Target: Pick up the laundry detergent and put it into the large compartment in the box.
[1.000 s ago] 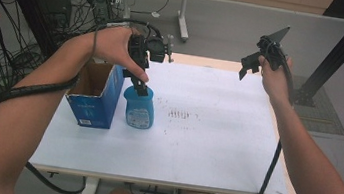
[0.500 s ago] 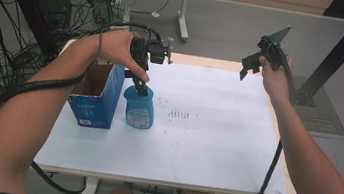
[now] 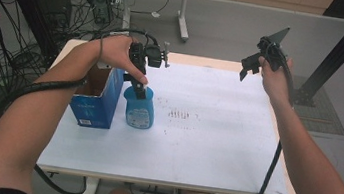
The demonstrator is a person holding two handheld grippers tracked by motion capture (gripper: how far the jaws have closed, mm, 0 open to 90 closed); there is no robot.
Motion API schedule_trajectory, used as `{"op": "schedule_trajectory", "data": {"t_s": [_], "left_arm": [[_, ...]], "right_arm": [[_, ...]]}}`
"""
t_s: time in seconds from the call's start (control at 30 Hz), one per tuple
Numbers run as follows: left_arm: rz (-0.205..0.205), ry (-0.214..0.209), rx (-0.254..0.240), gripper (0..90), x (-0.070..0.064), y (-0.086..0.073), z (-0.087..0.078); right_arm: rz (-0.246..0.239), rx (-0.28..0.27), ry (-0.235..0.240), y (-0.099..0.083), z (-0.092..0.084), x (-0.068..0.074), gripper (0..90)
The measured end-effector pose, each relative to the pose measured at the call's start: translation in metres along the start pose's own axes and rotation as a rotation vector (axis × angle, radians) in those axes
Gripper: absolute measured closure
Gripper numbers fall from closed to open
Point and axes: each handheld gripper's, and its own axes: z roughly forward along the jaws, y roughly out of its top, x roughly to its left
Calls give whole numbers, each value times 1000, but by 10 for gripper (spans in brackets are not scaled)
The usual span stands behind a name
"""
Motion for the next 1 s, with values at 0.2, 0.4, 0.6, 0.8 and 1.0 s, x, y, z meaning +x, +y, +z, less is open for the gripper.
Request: {"op": "schedule_trajectory", "data": {"t_s": [0.2,0.4,0.6,0.8,1.0], "left_arm": [[5,-3,18,64,1,3,12],[7,-7,27,64,3,5,21],[0,-8,25,63,5,2,32],[7,-7,43,67,4,6,41],[10,-6,39,66,3,6,45]], "right_arm": [[3,5,0,1,2,1,45],[-2,6,-2,2,4,3,45],[2,8,-4,3,5,1,45],[4,11,-4,3,6,0,45],[5,10,-4,3,7,-1,45]]}}
